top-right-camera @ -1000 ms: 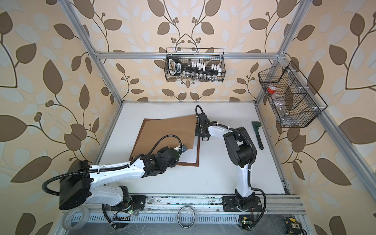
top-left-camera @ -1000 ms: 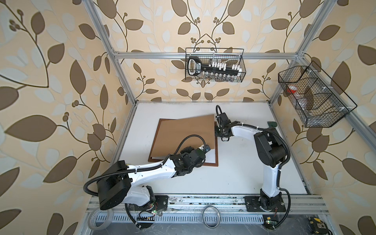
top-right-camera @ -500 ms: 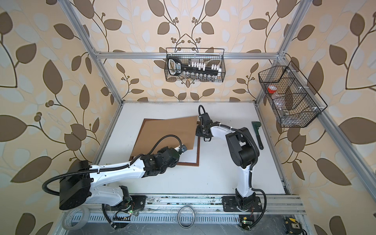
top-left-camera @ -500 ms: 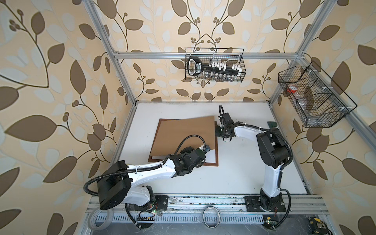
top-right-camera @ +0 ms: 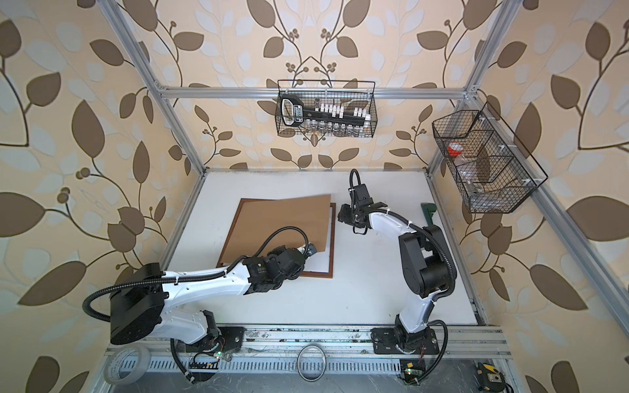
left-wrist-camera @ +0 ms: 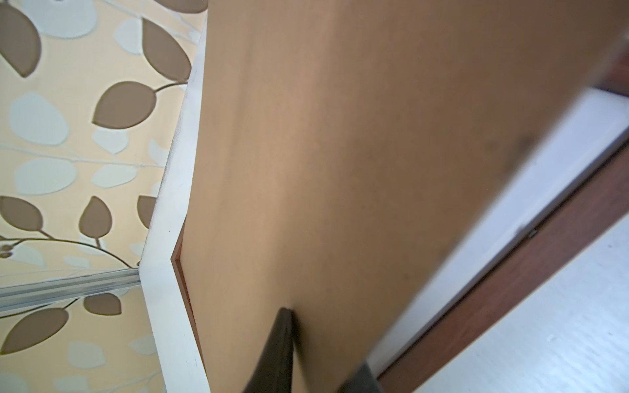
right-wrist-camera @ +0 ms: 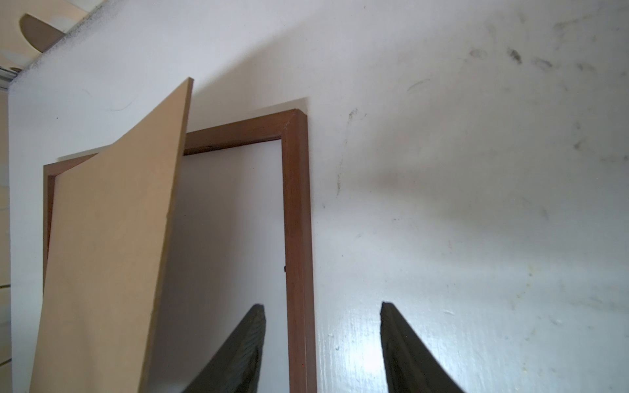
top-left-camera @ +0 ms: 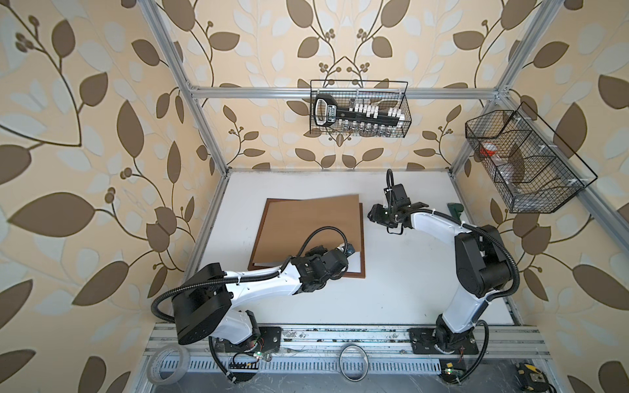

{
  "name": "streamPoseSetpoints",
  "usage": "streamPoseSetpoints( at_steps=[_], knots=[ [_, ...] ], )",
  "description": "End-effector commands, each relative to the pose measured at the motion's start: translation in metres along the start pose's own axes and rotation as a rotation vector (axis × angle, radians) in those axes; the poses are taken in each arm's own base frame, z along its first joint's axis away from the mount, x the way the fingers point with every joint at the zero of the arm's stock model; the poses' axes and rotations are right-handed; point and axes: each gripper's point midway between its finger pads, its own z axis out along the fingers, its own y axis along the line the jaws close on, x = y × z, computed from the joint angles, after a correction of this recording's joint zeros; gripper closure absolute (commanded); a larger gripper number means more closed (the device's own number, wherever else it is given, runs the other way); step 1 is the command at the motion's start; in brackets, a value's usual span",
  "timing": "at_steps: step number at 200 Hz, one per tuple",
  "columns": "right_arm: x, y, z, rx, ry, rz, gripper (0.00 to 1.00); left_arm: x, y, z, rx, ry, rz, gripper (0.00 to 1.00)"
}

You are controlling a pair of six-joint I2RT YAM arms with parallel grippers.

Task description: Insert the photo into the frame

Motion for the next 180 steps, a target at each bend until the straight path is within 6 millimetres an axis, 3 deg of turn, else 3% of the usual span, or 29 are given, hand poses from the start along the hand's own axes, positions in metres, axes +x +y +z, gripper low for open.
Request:
streamPoseSetpoints(
  at_steps=[1, 21, 60, 103, 121, 142, 164, 180],
  knots=[
    [0.005, 0.001, -0.005, -0.012, 0.014, 0.008, 0.45, 0.002, -0.035, -0.002, 0.210, 0.022, -0.137, 0.93],
    [0.007, 0.001, -0.005, -0.016, 0.018, 0.008, 0.45, 0.008, -0.041, 0.004, 0.215, 0.054, -0.117, 0.84],
    [0.009, -0.003, -0.007, -0.006, 0.017, 0.000, 0.45, 0.011, -0.043, 0.004, 0.226, 0.085, -0.115, 0.52],
    [0.016, -0.005, -0.004, -0.015, 0.033, 0.003, 0.45, 0.013, -0.028, -0.001, 0.223, 0.115, -0.206, 0.32],
    [0.019, -0.004, -0.003, -0.022, 0.043, 0.002, 0.45, 0.004, -0.002, -0.014, 0.224, 0.060, -0.328, 0.28],
    [0.027, 0.000, -0.004, -0.034, 0.071, -0.007, 0.45, 0.012, 0.040, -0.015, 0.173, 0.051, -0.496, 0.18],
    [0.036, 0.005, -0.008, -0.037, 0.097, -0.033, 0.44, 0.041, 0.101, -0.006, 0.071, 0.087, -0.763, 0.04],
    [0.043, 0.012, -0.011, -0.044, 0.110, -0.053, 0.44, 0.066, 0.138, 0.001, 0.008, 0.152, -0.965, 0.01]
  ],
)
